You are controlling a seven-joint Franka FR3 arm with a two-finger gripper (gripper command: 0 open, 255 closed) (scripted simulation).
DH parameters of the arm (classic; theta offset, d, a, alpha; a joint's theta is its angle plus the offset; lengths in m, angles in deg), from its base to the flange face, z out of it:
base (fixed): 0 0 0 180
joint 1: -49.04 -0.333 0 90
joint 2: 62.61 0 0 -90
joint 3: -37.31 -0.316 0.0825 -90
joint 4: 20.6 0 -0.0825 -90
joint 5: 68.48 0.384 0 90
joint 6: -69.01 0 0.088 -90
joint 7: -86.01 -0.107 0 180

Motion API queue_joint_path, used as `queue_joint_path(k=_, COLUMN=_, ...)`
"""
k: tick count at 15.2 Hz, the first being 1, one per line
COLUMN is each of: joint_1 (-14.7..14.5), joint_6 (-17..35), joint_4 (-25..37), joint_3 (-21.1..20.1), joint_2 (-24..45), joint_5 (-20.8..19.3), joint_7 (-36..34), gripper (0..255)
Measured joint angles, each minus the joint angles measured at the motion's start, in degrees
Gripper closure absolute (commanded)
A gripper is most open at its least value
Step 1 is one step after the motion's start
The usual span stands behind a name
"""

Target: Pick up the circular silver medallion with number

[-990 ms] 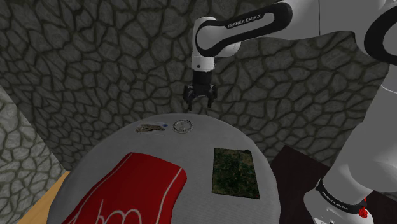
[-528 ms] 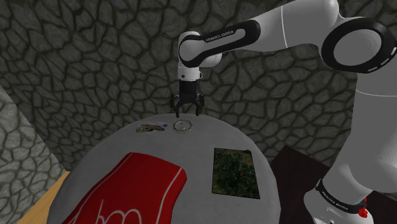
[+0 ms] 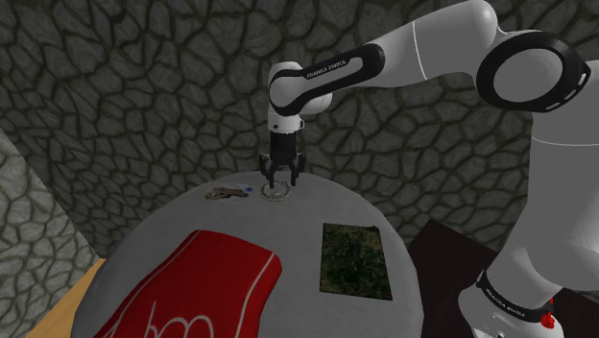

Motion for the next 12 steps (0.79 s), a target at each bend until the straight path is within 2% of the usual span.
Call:
queue_joint_path(k=9, joint_1=0.01, joint_6=0.23, joint_4=0.27, joint_3=-0.01, joint_2=0.12, joint_5=0.05, joint_7=0.09, gripper=255)
queue_joint_path(k=12, joint_1=0.01, joint_6=-1.26, joint_4=0.88, joint_3=-0.06, joint_2=-0.38, joint_5=0.03, joint_7=-0.27, gripper=255)
